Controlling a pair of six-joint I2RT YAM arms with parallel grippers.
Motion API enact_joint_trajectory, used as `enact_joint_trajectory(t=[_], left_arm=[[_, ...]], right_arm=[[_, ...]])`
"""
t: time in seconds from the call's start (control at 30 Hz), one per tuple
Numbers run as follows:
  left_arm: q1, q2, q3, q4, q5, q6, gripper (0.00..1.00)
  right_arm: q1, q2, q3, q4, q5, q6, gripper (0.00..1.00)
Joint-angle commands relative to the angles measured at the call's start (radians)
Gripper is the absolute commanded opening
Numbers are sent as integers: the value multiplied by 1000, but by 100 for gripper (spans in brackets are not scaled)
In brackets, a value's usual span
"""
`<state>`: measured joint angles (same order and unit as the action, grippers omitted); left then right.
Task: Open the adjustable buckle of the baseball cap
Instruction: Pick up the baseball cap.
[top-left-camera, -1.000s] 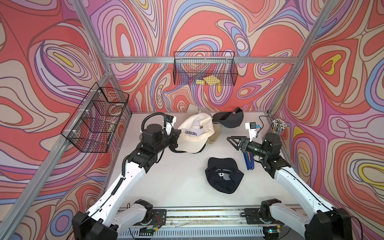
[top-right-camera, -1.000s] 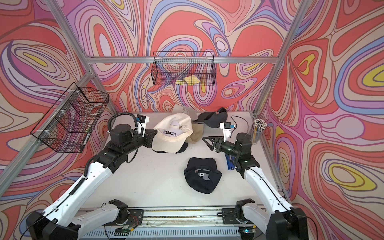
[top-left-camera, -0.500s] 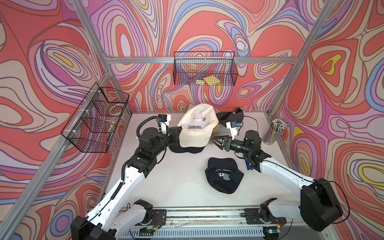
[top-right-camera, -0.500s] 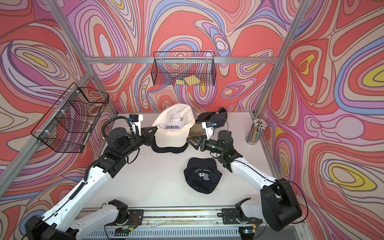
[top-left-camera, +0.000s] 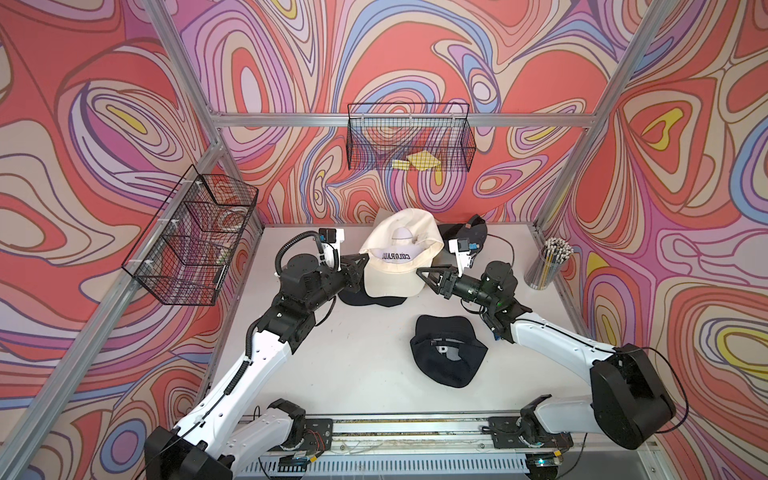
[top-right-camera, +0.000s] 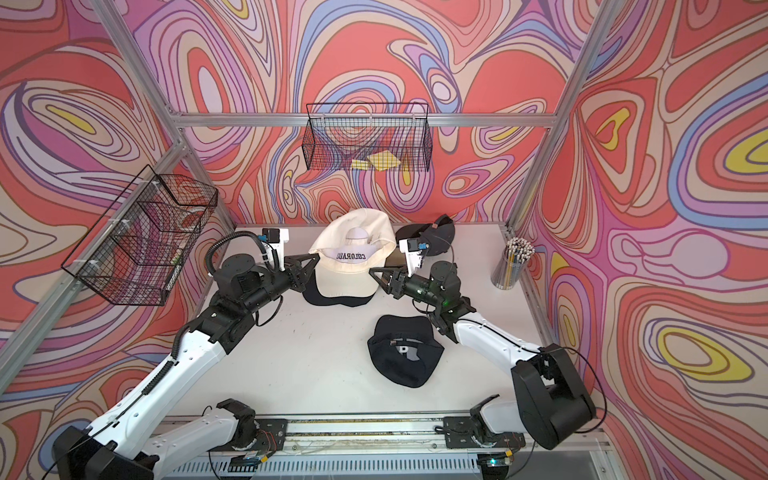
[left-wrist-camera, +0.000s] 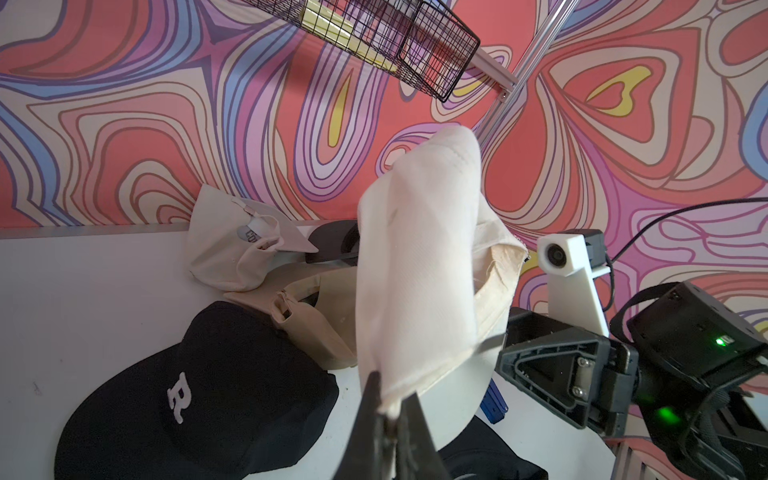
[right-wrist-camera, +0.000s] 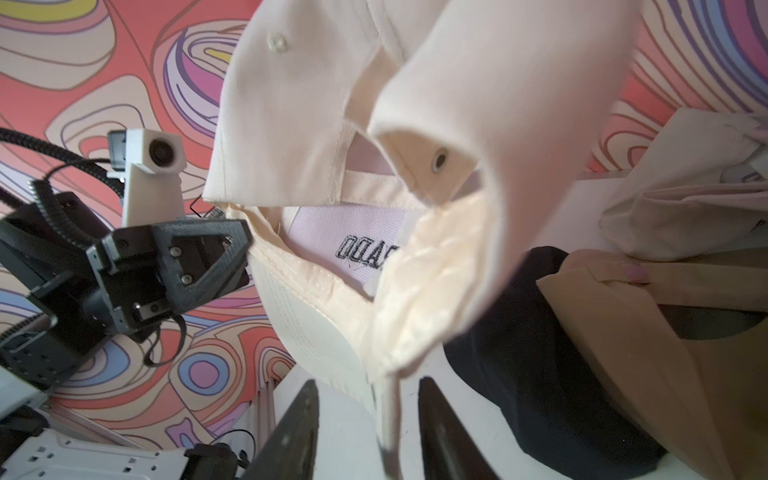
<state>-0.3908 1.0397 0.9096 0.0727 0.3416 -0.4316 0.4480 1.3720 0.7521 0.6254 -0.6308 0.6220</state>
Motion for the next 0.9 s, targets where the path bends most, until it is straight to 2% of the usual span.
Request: enact_joint_trajectory(t=[0.0, 0.1, 0.13, 0.17, 0.23, 0.27, 0.43, 0.53, 0.63, 0.73, 0.87], left_arm=[[4, 2, -3, 61, 37, -18, 0], [4, 3, -3, 58, 34, -15, 0], [3, 2, -3, 56, 32, -8, 5], [3, 0, -2, 54, 30, -1, 15], [5, -1, 14, 18, 21, 25, 45], [7, 2, 31, -11, 25, 55, 55], [55, 25, 134, -155, 131, 207, 82], [128, 32, 144, -137, 260, 217, 89], [172, 46, 180, -185, 375, 287, 90], [175, 52, 210, -268, 373, 411, 89], [177, 71, 203, -272, 338, 460, 84]], right_arm=[[6, 21, 27, 19, 5, -33, 24], [7, 20, 36, -11, 8, -73, 11], [7, 14, 42, -33, 11, -97, 7], [7, 9, 50, -60, 13, -127, 4], [7, -6, 65, -125, 18, -200, 0], [7, -14, 76, -166, 29, -243, 0], [6, -43, 150, -418, 157, -429, 0], [6, -51, 173, -492, 198, -517, 0], [6, -53, 202, -574, 219, -616, 0], [6, -50, 217, -632, 216, -715, 0], [7, -44, 236, -706, 195, -815, 0]])
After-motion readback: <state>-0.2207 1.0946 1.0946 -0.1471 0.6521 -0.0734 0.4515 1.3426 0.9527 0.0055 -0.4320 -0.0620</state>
